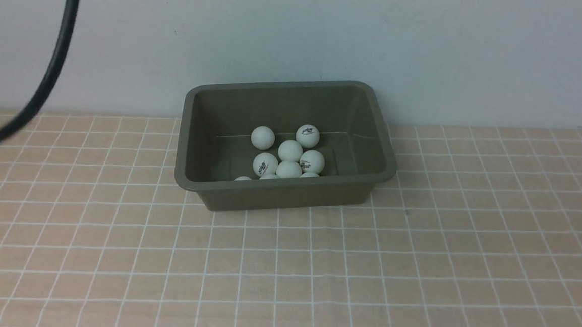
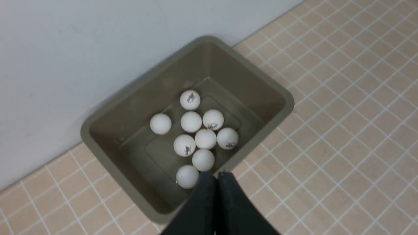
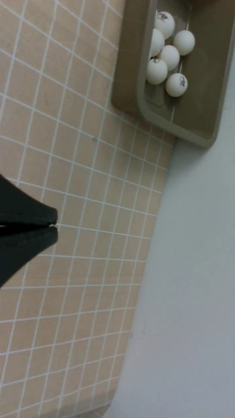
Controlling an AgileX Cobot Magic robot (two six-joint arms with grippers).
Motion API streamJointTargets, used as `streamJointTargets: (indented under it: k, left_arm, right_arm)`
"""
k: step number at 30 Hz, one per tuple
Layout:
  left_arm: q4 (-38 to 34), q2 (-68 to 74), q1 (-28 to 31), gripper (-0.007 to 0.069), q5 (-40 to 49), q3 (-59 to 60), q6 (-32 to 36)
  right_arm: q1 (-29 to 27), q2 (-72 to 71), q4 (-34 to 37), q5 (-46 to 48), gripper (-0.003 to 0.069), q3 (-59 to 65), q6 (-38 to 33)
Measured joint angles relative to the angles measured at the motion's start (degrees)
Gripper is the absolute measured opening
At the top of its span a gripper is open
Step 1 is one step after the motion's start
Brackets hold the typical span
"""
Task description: Put the table tennis balls into the box on the light coffee tablecloth.
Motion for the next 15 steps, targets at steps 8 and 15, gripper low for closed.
streamJointTargets:
  k: [8, 15]
  left_arm:
    - [-0.54, -17.73, 0.0, -0.0069, -14.07, 32.51, 3.72]
    - [-3.44, -30.75, 0.0, -0.0069, -27.33, 52.08, 6.46]
  right_arm:
    - [0.0, -6.85, -1.24, -3.47, -0.0018, 8.44, 0.05]
    - [0.0, -9.0, -3.04, -6.73, -0.0018, 10.96, 0.24]
